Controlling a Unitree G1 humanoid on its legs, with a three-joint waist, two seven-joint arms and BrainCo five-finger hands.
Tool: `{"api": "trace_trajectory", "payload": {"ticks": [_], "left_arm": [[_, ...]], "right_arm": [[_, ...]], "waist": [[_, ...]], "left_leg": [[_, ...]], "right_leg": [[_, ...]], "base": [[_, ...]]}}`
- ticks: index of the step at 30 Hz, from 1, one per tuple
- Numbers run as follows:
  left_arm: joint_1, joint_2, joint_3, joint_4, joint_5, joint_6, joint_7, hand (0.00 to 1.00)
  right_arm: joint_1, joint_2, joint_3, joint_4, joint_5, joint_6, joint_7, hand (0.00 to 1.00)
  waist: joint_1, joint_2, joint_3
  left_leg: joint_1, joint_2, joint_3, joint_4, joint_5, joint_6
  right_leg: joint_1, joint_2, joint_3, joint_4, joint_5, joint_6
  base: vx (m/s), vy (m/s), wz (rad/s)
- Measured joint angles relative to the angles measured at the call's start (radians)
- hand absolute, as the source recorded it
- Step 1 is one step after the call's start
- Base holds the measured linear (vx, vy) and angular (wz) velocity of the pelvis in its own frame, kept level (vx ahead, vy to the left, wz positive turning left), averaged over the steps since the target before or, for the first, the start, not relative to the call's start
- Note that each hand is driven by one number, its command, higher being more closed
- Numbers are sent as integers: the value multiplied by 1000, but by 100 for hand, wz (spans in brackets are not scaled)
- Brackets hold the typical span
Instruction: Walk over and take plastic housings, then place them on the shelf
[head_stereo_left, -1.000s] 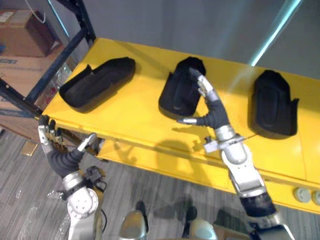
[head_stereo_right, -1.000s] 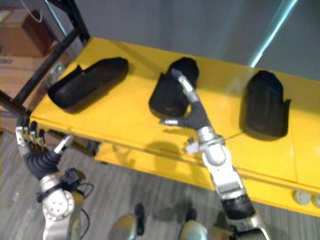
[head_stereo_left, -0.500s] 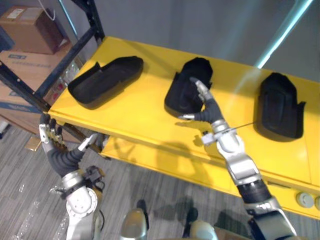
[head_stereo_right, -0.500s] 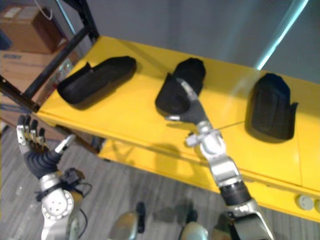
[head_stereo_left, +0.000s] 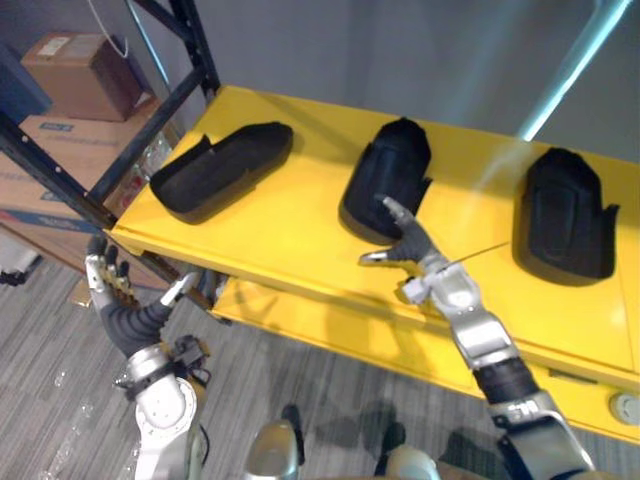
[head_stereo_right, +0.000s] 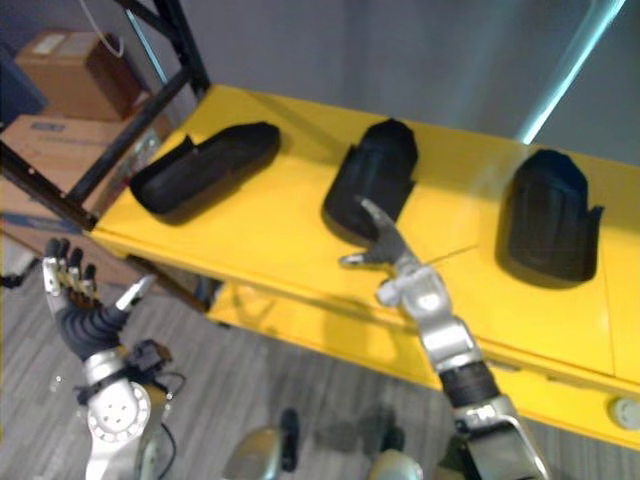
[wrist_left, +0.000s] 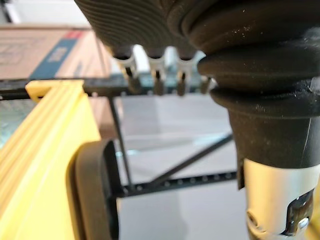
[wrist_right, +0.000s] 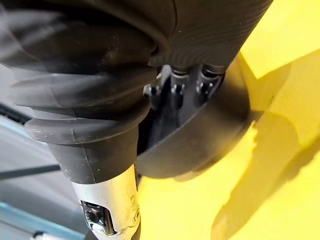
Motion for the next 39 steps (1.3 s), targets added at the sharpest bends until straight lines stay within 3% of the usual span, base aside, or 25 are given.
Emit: {"api": "trace_trajectory", "payload": {"ticks": [7, 23, 26, 28, 30, 37, 39], "left_arm": [[2, 0, 2, 28, 0, 0, 1, 0], [1, 0, 10, 28, -2, 0, -1, 0], [1, 0, 10, 28, -2, 0, -1, 0], [1, 0, 10, 28, -2, 0, -1, 0], [2, 0, 10, 28, -2, -1, -1, 0], [8, -2, 14, 16, 40, -36, 4, 0], [8, -2, 19, -12, 89, -42, 16, 0]], "right_arm": [[2, -20, 0, 2, -17, 17, 16, 0], [9, -27, -2, 0, -30, 5, 25, 0], [9, -27, -3, -6, 32, -72, 23, 0], [8, -27, -3, -16, 130, -141, 17, 0], [8, -10, -16, -76, 229, -249, -42, 0], [110, 157, -170, -384, 289, -529, -232, 0], [177, 195, -170, -453, 313, -576, -256, 0]], "waist": [[1, -10, -6], [1, -33, -14], [1, -33, -14], [2, -33, -14], [3, -33, -14], [-6, -33, -14], [-20, -33, -14]], "left_leg": [[13, 0, 12, -14, 6, 1], [17, 1, 16, -27, 11, -2], [17, 2, 16, -26, 11, -2], [16, 2, 15, -26, 11, -2], [16, 2, 14, -25, 11, -2], [17, -1, 14, -28, 10, -1], [20, -2, 16, -31, 11, -1]], "right_leg": [[0, -2, 9, 0, 4, -3], [-2, -1, 10, -3, 6, -3], [-2, 0, 10, -3, 6, -3], [-1, 0, 10, -3, 6, -3], [-1, 0, 9, -3, 6, -3], [1, -1, 8, -8, 5, -3], [1, -1, 9, -10, 4, -4]], "base": [[-2, 0, -3], [-2, -1, -1], [0, 0, 0], [0, 0, 0], [0, 0, 0], [0, 0, 0], [0, 0, -4]]}}
